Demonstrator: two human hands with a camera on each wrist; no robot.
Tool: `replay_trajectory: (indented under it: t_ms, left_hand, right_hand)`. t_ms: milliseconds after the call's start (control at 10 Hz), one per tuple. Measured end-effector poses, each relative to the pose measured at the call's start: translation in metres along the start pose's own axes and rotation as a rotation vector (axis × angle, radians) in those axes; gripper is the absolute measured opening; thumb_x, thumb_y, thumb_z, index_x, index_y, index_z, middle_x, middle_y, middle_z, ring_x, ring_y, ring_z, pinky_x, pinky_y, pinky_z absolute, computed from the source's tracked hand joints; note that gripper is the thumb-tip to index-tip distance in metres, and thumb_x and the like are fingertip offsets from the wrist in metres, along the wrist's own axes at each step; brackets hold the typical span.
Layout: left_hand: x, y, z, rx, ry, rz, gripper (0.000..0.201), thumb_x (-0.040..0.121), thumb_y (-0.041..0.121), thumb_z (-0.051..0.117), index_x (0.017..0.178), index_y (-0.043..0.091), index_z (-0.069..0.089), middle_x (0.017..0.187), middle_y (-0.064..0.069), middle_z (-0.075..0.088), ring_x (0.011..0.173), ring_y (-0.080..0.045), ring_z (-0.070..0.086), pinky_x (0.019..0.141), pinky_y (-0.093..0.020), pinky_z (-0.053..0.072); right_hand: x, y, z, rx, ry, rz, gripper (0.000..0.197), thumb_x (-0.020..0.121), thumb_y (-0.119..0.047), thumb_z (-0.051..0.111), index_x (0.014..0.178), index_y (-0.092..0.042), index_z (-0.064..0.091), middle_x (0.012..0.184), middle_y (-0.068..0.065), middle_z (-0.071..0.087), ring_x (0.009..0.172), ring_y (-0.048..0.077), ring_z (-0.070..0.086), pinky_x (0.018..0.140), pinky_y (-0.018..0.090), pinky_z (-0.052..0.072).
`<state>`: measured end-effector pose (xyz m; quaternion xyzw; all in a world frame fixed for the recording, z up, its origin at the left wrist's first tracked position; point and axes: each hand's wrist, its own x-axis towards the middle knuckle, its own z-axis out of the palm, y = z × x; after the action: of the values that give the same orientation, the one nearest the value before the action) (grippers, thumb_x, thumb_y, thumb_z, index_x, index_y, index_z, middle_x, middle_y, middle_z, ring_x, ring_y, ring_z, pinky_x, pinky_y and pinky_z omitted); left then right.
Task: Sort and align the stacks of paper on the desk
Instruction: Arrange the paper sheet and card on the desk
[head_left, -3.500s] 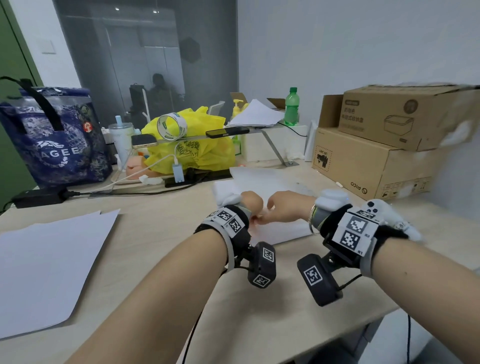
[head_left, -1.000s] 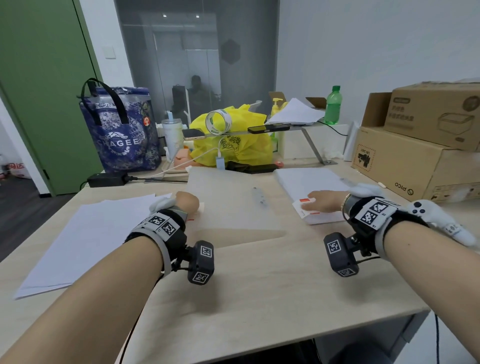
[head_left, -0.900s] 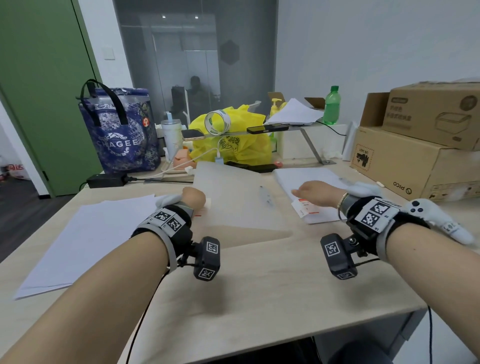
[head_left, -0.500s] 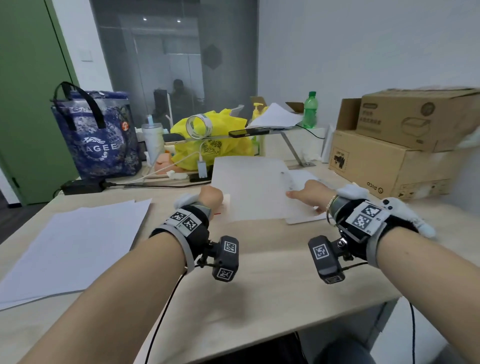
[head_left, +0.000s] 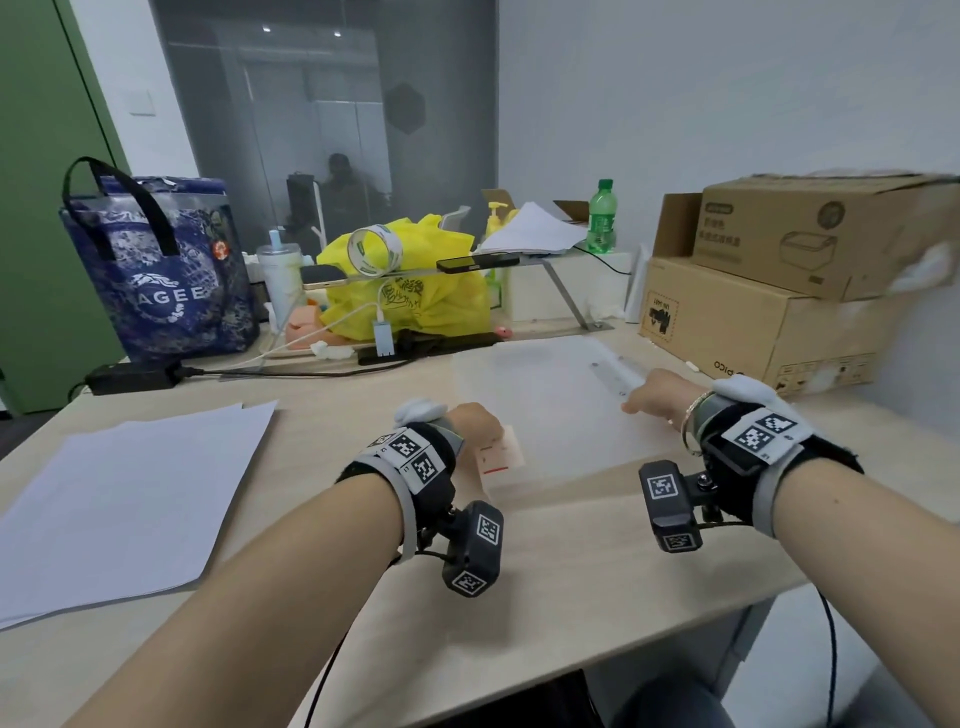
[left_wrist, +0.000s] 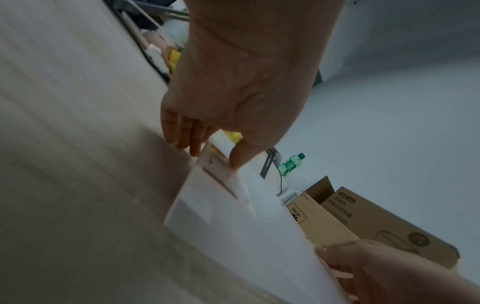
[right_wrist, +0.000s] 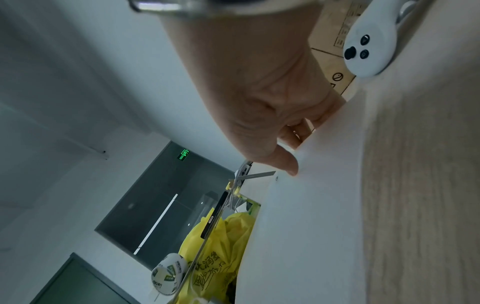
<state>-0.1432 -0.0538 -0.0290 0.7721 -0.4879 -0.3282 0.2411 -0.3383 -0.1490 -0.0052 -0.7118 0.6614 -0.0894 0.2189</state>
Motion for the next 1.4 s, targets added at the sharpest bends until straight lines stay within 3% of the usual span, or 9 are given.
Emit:
replay_trajectory:
  t_ms: [100, 200, 300, 500, 700, 900, 1000, 1200, 1400]
  left_hand:
    - [0.002, -0.002, -0.009, 0.222, -0.039, -0.059, 0.045, 0.098, 0.026, 0.049, 0.136, 0.001, 0.047, 0.139, -0.014, 0.052, 0.13, -0.027, 0.049, 0.088, -0.024, 0.048]
    - [0.008, -0.007, -0.012, 0.191, -0.108, -0.119, 0.051, 0.09, 0.035, 0.061, 0.13, 0.005, 0.053, 0.131, -0.01, 0.06, 0.121, -0.025, 0.056, 0.104, -0.035, 0.043]
    - [0.009, -0.005, -0.015, 0.209, -0.157, -0.078, 0.063, 0.086, 0.038, 0.066, 0.137, 0.009, 0.043, 0.127, -0.007, 0.061, 0.108, -0.021, 0.059, 0.102, -0.035, 0.048]
    - [0.009, -0.012, -0.011, 0.278, -0.269, -0.09, 0.08, 0.08, 0.052, 0.065, 0.144, 0.017, 0.032, 0.106, -0.003, 0.06, 0.087, -0.018, 0.053, 0.08, -0.028, 0.048]
    - [-0.002, -0.015, -0.012, 0.25, -0.256, -0.086, 0.072, 0.08, 0.053, 0.065, 0.136, 0.016, 0.038, 0.107, -0.004, 0.06, 0.086, -0.019, 0.054, 0.085, -0.03, 0.051]
    - [-0.021, -0.012, -0.028, 0.209, -0.2, -0.053, 0.079, 0.085, 0.054, 0.058, 0.147, 0.014, 0.03, 0.142, -0.005, 0.045, 0.115, -0.022, 0.057, 0.097, -0.037, 0.052]
    - [-0.034, -0.004, -0.037, 0.096, -0.185, -0.017, 0.071, 0.092, 0.053, 0.048, 0.146, 0.009, 0.033, 0.147, -0.008, 0.041, 0.127, -0.025, 0.051, 0.097, -0.037, 0.049]
    - [-0.059, -0.001, -0.075, -0.153, -0.212, 0.078, 0.069, 0.096, 0.055, 0.033, 0.147, 0.009, 0.03, 0.141, -0.011, 0.05, 0.123, -0.028, 0.054, 0.102, -0.041, 0.043]
    - [-0.076, -0.015, -0.12, -0.405, -0.037, 0.2, 0.07, 0.094, 0.062, 0.027, 0.144, 0.013, 0.034, 0.134, -0.011, 0.051, 0.114, -0.025, 0.054, 0.101, -0.043, 0.043]
  right_hand:
    - [0.0, -0.001, 0.0, 0.003, -0.018, 0.002, 0.047, 0.093, -0.014, 0.055, 0.133, 0.007, 0.043, 0.123, 0.018, 0.051, 0.104, 0.029, 0.048, 0.083, 0.031, 0.038]
    - [-0.001, -0.005, -0.003, 0.014, -0.003, -0.015, 0.048, 0.093, -0.015, 0.056, 0.133, 0.007, 0.043, 0.126, 0.018, 0.051, 0.116, 0.032, 0.049, 0.087, 0.033, 0.039]
    - [-0.003, -0.01, -0.01, -0.009, 0.031, -0.045, 0.049, 0.092, -0.015, 0.057, 0.134, 0.006, 0.042, 0.135, 0.019, 0.049, 0.125, 0.033, 0.048, 0.094, 0.033, 0.041]
    - [-0.006, -0.019, -0.019, -0.022, 0.056, -0.121, 0.021, 0.087, -0.013, 0.061, 0.099, 0.0, 0.049, 0.098, 0.013, 0.048, 0.088, 0.026, 0.046, 0.062, 0.026, 0.036]
    - [-0.023, -0.033, -0.034, 0.033, 0.118, -0.168, 0.015, 0.086, -0.017, 0.062, 0.079, -0.009, 0.051, 0.083, 0.006, 0.052, 0.085, 0.025, 0.049, 0.058, 0.027, 0.036]
    - [-0.053, -0.072, -0.057, 0.092, 0.171, -0.283, 0.038, 0.087, -0.013, 0.059, 0.118, 0.009, 0.059, 0.118, 0.021, 0.061, 0.104, 0.033, 0.059, 0.087, 0.037, 0.049]
    - [-0.07, -0.095, -0.063, 0.174, 0.157, -0.348, 0.036, 0.091, -0.017, 0.055, 0.118, 0.005, 0.06, 0.108, 0.015, 0.062, 0.085, 0.027, 0.058, 0.066, 0.028, 0.048]
    - [-0.1, -0.134, -0.057, 0.277, 0.063, -0.414, 0.057, 0.097, -0.049, 0.034, 0.136, -0.008, 0.044, 0.138, 0.009, 0.048, 0.123, 0.031, 0.05, 0.083, 0.038, 0.051]
    - [-0.123, -0.168, -0.035, 0.343, -0.083, -0.568, 0.066, 0.094, -0.062, 0.019, 0.126, -0.018, 0.056, 0.132, 0.0, 0.056, 0.108, 0.019, 0.054, 0.096, 0.044, 0.044]
